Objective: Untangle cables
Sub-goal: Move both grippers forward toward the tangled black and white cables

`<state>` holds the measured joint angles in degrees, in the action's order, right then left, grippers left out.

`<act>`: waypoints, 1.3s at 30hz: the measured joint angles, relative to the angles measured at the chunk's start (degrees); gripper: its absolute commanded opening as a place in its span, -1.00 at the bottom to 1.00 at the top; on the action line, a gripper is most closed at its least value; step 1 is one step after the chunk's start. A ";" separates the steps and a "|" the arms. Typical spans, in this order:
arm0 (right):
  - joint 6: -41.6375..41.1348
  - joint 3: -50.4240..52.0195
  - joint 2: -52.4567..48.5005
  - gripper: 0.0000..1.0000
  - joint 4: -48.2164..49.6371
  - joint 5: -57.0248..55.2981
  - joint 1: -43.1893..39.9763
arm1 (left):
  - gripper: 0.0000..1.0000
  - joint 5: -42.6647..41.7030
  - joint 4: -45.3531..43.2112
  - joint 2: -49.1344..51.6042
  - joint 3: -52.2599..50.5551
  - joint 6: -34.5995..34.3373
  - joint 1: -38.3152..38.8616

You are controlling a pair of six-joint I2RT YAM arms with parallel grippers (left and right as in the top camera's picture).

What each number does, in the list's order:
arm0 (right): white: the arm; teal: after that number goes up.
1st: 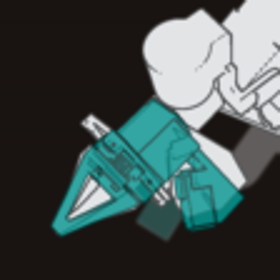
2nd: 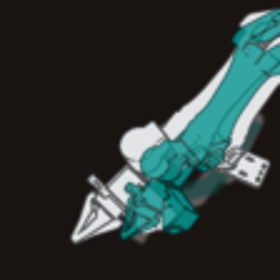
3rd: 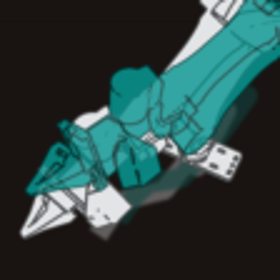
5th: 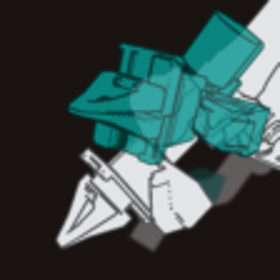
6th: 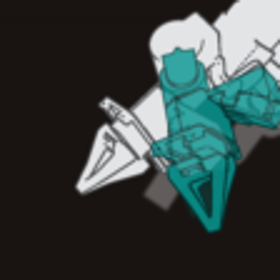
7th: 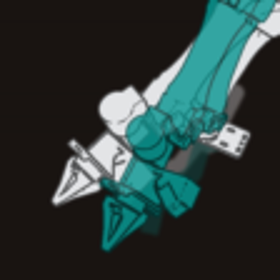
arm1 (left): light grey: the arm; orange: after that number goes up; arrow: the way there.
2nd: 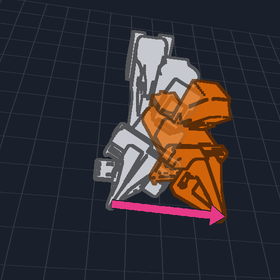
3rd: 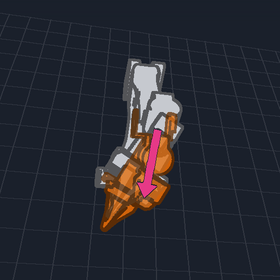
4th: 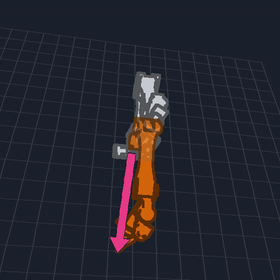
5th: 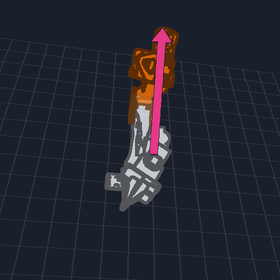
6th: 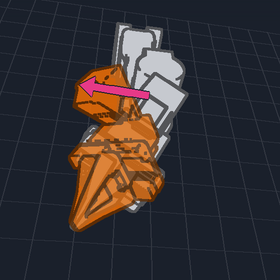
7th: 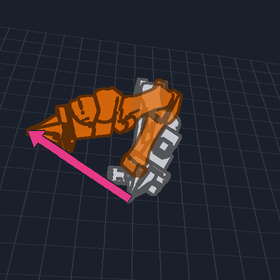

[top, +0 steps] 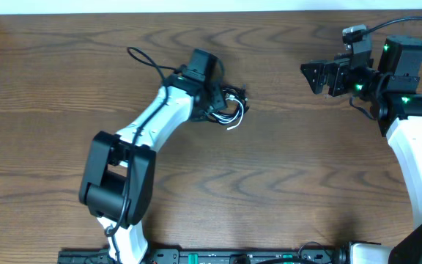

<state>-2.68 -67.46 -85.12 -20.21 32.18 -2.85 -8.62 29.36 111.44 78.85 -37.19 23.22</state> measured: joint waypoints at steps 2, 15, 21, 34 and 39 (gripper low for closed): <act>-1.51 0.00 0.00 0.99 -0.96 -1.22 0.00 | -0.20 1.88 -0.11 0.52 0.00 -2.58 0.96; -4.79 0.00 -0.02 0.98 -2.27 -3.74 0.00 | -0.35 6.47 -1.33 4.61 0.00 -10.91 1.53; -4.81 0.00 -0.02 0.99 -2.84 -3.76 0.00 | -0.36 6.49 -2.05 5.29 0.00 -12.39 1.53; -4.81 0.00 -0.02 0.98 -3.10 -3.78 0.22 | -0.85 5.75 -3.10 6.58 0.37 -6.88 1.53; -4.90 0.00 -0.02 0.93 -2.54 -3.85 1.53 | -0.85 0.13 -4.39 -2.43 0.24 5.68 1.55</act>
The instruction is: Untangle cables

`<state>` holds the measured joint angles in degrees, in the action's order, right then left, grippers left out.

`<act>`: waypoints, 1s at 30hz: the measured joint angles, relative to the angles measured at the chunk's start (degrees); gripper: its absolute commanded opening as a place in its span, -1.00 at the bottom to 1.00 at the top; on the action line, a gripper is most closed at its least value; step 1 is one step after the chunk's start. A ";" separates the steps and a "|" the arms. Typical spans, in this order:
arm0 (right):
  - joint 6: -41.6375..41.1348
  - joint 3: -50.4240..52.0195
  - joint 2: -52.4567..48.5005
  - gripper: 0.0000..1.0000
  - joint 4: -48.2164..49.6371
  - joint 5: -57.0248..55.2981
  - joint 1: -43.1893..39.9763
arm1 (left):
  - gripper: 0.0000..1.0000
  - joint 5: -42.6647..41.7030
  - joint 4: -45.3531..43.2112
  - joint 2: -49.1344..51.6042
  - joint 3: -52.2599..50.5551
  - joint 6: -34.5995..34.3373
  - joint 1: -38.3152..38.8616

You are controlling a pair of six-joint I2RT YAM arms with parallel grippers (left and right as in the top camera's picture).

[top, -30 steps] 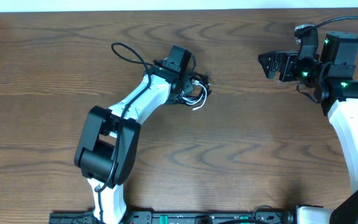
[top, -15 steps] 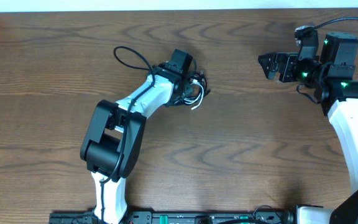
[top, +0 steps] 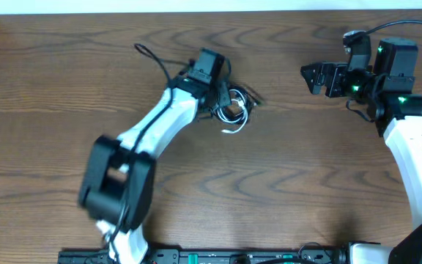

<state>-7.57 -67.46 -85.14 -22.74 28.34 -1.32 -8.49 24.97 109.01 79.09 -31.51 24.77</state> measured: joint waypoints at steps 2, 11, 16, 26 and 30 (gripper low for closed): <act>-0.09 0.00 0.00 0.86 1.20 0.42 0.94 | -0.85 -2.86 -0.55 -5.53 0.00 5.73 0.00; -0.83 0.00 -0.04 0.56 7.85 10.12 2.21 | -0.85 -20.39 -0.79 -13.68 0.02 20.00 -1.84; -0.79 0.00 -0.04 0.50 7.58 12.92 2.80 | -0.85 -32.54 -1.70 -13.66 0.02 21.92 -6.01; -0.76 0.00 -0.04 0.38 7.58 13.84 8.39 | -0.85 -48.22 -8.52 -13.66 0.02 20.26 -9.81; -0.76 0.00 -0.04 0.40 8.13 13.81 9.05 | -0.85 -46.99 -13.07 -13.66 0.02 12.26 -11.80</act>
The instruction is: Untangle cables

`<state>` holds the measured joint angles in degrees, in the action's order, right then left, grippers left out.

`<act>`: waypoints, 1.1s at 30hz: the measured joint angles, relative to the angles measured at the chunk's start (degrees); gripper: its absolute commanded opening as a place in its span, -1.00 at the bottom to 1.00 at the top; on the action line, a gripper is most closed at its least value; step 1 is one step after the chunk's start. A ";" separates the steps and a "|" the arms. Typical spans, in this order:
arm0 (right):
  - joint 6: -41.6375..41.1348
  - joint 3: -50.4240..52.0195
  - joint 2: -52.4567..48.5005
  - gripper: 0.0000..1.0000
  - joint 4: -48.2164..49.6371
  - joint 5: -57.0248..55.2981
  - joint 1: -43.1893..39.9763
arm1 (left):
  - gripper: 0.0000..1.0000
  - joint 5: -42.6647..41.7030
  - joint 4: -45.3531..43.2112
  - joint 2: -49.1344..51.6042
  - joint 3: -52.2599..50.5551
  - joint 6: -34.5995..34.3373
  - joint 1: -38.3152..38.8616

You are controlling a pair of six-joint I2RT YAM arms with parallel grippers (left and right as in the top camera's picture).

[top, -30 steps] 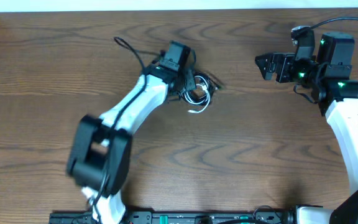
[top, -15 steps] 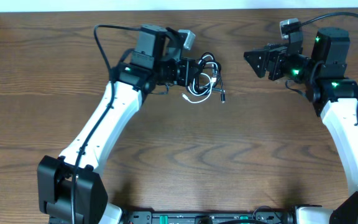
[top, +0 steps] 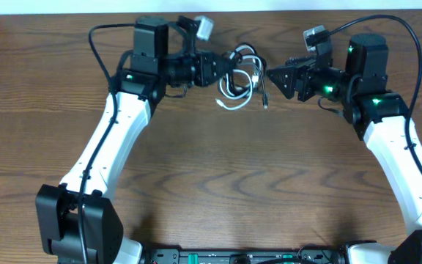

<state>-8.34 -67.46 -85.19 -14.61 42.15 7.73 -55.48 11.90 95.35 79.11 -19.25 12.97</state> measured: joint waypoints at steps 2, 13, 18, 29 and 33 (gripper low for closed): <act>0.00 0.00 -0.02 0.40 0.90 -0.11 0.46 | -0.85 3.87 -0.15 0.00 0.00 -6.51 -0.70; 0.07 0.00 -0.44 0.40 3.76 -6.88 11.54 | -0.85 29.73 4.63 0.02 0.00 -65.07 -1.20; 4.98 0.00 -4.28 0.40 6.08 -13.25 16.96 | -0.84 30.01 4.87 0.02 0.00 -75.41 -1.20; 20.74 0.00 -11.89 0.05 16.90 -22.88 21.42 | -0.85 27.06 8.94 0.02 0.00 -81.22 -1.20; 22.43 0.00 -15.10 -0.67 18.32 -23.37 21.42 | -0.84 26.80 9.97 0.02 0.00 -81.29 -1.20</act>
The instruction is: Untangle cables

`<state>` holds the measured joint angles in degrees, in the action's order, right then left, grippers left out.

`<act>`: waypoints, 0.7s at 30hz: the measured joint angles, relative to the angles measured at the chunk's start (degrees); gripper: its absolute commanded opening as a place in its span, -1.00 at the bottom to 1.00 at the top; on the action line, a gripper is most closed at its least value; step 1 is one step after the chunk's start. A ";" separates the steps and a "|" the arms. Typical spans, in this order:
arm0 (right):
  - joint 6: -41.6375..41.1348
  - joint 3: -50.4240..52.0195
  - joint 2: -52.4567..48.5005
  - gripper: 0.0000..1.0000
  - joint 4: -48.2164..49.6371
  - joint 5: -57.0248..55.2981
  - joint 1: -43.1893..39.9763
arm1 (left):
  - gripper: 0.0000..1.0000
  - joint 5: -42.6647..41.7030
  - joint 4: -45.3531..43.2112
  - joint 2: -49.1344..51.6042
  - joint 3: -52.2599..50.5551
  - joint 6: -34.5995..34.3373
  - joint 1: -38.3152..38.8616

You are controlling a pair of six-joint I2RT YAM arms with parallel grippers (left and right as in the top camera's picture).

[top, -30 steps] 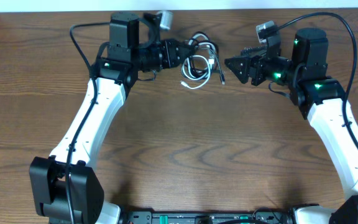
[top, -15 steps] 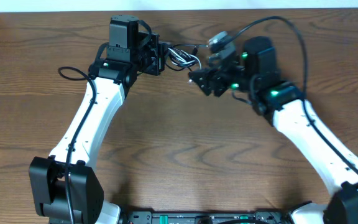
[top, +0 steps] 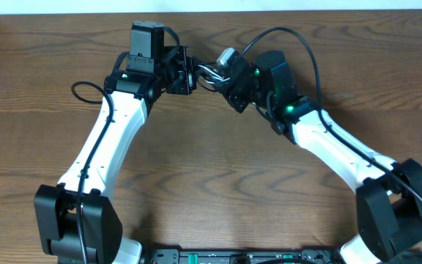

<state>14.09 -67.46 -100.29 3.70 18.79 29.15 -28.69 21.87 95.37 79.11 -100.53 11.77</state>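
Note:
The tangled bundle of white and black cables point(top: 206, 72) shows only as a small knot near the table's far edge, squeezed between the two grippers. My left gripper point(top: 191, 73) comes from the left and is shut on the bundle's left side. From the right, my right gripper point(top: 223, 82) sits against the bundle. Its fingers are dark and lie under the wrist camera, so whether they are open or shut does not show. Most of the bundle is hidden by the two gripper heads.
The brown wooden table point(top: 218, 183) bears both arms. The right arm's own black lead point(top: 302, 44) arches high over its wrist. A loop of the left arm's lead point(top: 79, 92) hangs by its elbow. The table's far edge runs just behind the grippers.
The right gripper, which stood open a short way right of the hanging bundle, has moved left and now touches it. The left gripper still holds the bundle in about the same place.
The left gripper first lay over the bundle on the table left of centre, with the right arm parked far right. Later the left gripper held the bundle up near the far edge and the right gripper faced it open. Now both meet at the bundle.

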 measured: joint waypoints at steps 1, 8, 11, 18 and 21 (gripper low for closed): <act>0.13 0.00 -0.68 -0.83 0.48 -0.17 0.00 | -0.85 -0.11 0.02 0.00 0.00 0.00 0.00; -8.11 0.02 -1.11 -0.98 5.22 0.24 -0.57 | -0.85 2.36 5.40 0.00 0.37 -0.22 -0.33; -13.94 0.02 0.24 -0.98 3.72 1.57 -1.49 | -0.85 5.60 10.51 0.00 0.61 -0.24 -0.09; -25.38 -0.09 10.64 -0.99 -6.58 1.01 -11.43 | -0.85 14.51 17.11 -0.02 0.42 7.30 0.13; -28.20 -0.11 11.15 -0.98 -11.34 1.92 -14.62 | -0.85 15.06 17.16 -0.04 0.44 16.17 0.55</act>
<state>-14.11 -67.57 -89.14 -7.64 20.71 14.52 -13.63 39.03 95.33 79.55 -84.36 12.32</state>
